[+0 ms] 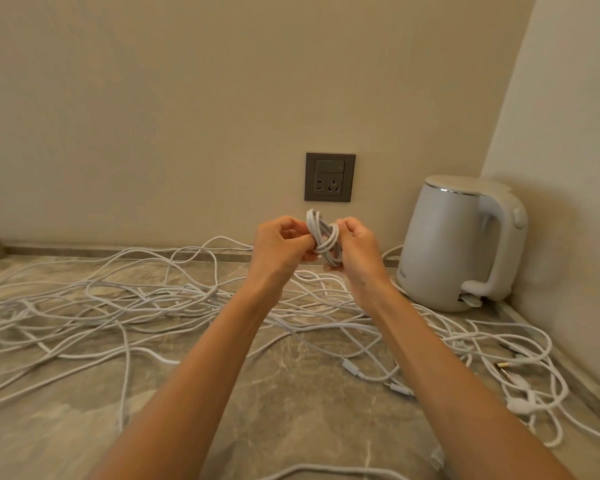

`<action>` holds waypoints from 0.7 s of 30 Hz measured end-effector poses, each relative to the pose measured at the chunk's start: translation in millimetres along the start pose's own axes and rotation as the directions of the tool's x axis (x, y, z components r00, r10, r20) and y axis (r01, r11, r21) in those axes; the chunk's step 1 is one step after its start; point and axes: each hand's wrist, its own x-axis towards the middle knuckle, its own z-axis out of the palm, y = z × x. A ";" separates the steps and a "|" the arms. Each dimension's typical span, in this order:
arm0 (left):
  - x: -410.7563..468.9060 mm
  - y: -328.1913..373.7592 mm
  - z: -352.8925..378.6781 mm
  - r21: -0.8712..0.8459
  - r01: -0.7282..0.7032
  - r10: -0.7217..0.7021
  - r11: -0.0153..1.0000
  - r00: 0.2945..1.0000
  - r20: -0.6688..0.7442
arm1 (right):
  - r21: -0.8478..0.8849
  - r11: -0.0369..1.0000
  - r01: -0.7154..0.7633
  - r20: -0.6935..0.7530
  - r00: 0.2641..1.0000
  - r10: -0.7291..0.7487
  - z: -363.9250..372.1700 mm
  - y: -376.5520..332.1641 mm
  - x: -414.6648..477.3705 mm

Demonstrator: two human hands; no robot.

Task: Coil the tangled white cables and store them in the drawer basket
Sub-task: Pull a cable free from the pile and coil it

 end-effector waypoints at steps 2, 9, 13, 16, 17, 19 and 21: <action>0.5 1.9 -2.8 -0.001 -0.003 0.003 1.000 1.000 0.012 | 0.016 1.000 0.003 0.012 1.000 -0.003 -1.2 -1.6 -0.8; 2.7 -2.5 -4.2 0.135 -0.134 0.137 0.982 0.990 -0.014 | 0.169 0.979 -0.113 0.145 0.986 0.089 -0.8 -2.3 -0.3; 2.0 -5.5 -7.3 0.328 -0.285 0.252 0.901 0.958 0.139 | 0.502 0.774 -0.386 0.312 0.915 0.255 -9.0 -3.5 3.2; 3.1 -5.7 -5.6 0.440 -0.426 0.346 0.791 0.904 0.252 | 0.586 0.606 -0.537 0.453 0.838 0.305 -14.7 -0.8 5.9; 4.2 -6.6 -5.0 0.478 -0.464 0.383 0.746 0.886 0.262 | 0.576 0.591 -0.564 0.478 0.819 0.316 -15.1 1.0 6.6; 6.5 -9.7 -5.0 0.542 -0.536 0.469 0.647 0.841 0.271 | 0.527 0.592 -0.610 0.517 0.783 0.346 -14.8 3.8 7.8; 7.0 -12.9 -5.8 0.598 -0.590 0.523 0.542 0.794 0.309 | 0.492 0.592 -0.639 0.538 0.757 0.371 -14.1 7.1 8.8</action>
